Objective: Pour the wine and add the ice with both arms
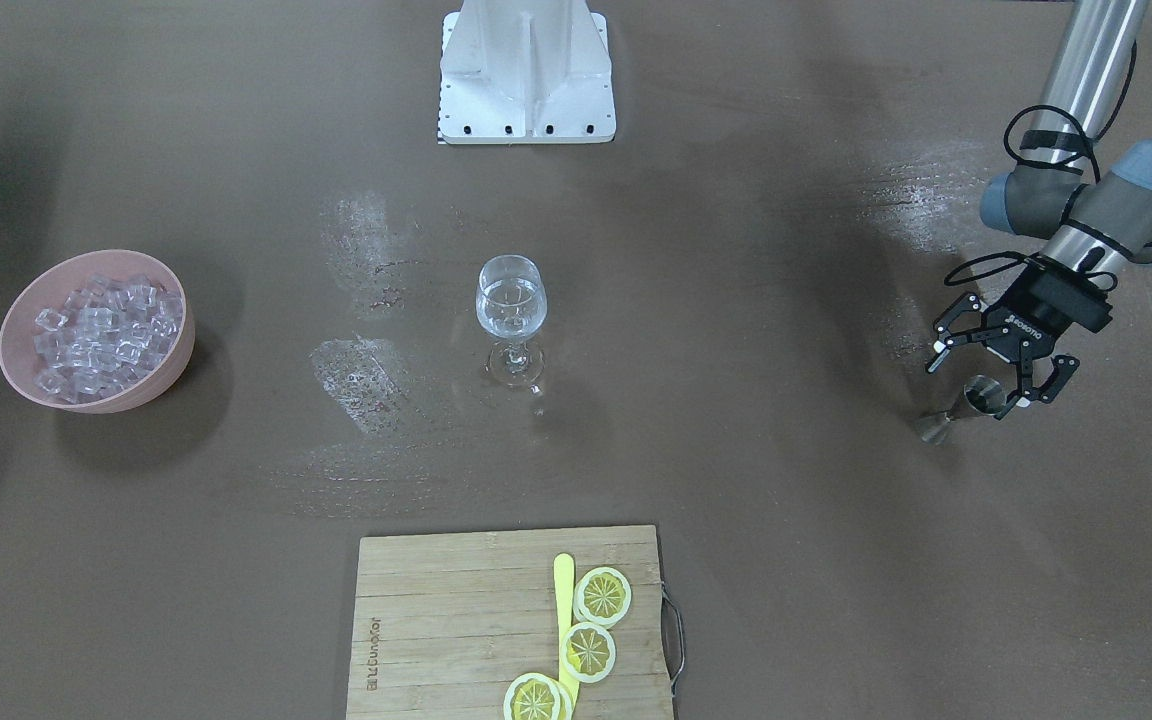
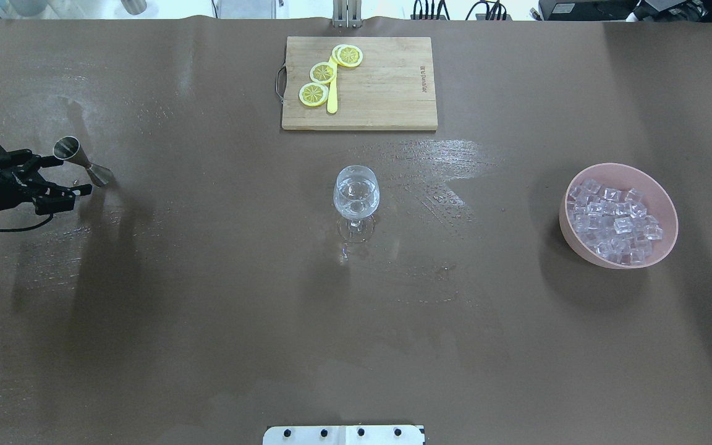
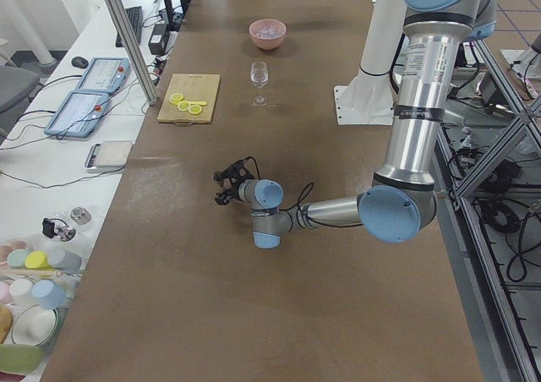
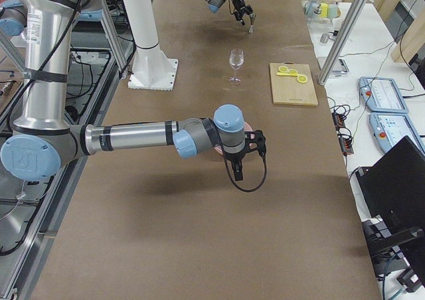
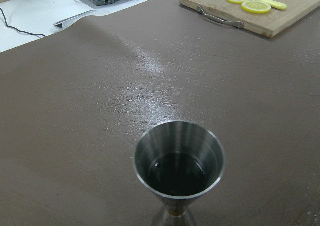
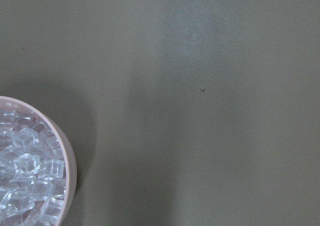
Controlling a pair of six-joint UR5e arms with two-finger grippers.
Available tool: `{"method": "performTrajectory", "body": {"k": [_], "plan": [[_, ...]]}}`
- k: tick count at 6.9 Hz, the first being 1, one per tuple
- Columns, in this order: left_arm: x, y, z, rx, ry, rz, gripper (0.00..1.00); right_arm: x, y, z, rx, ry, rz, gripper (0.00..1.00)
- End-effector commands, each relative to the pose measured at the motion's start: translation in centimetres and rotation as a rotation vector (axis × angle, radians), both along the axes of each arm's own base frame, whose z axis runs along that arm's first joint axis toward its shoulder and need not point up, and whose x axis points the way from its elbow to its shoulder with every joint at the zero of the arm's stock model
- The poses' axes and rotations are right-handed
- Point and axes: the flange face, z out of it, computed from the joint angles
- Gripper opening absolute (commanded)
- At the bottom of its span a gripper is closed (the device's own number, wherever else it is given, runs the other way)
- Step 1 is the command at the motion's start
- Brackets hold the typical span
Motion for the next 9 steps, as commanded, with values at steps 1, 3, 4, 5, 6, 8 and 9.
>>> {"method": "performTrajectory", "body": {"k": [1,3,4,5,6,8,9], "plan": [[0.8,-0.8,-1.1,0.017,0.013,-0.026,0.98,0.1,0.3,-0.1,0.0,0.0,0.001,1.0],[1.1,-1.4,-0.9,0.012,0.009,-0.045,0.97,0.1,0.4,-0.1,0.0,0.0,0.0,1.0],[1.2,-1.7,-0.5,0.005,0.0,-0.058,0.97,0.1,0.3,-0.1,0.001,0.0,0.0,0.99],[1.2,-1.8,-0.4,0.003,-0.002,-0.058,0.97,0.1,0.4,-0.1,-0.001,0.0,0.001,1.0],[1.3,-1.8,-0.4,0.001,0.0,-0.062,0.94,0.1,0.3,-0.1,0.0,0.0,0.001,0.99],[2.1,-1.8,-0.9,-0.018,0.025,-0.055,0.82,0.1,0.4,-0.4,0.006,-0.001,0.001,0.99],[2.1,-1.8,-0.9,-0.028,0.032,-0.054,0.69,0.1,0.4,-0.4,0.005,-0.001,0.001,0.99]]}}
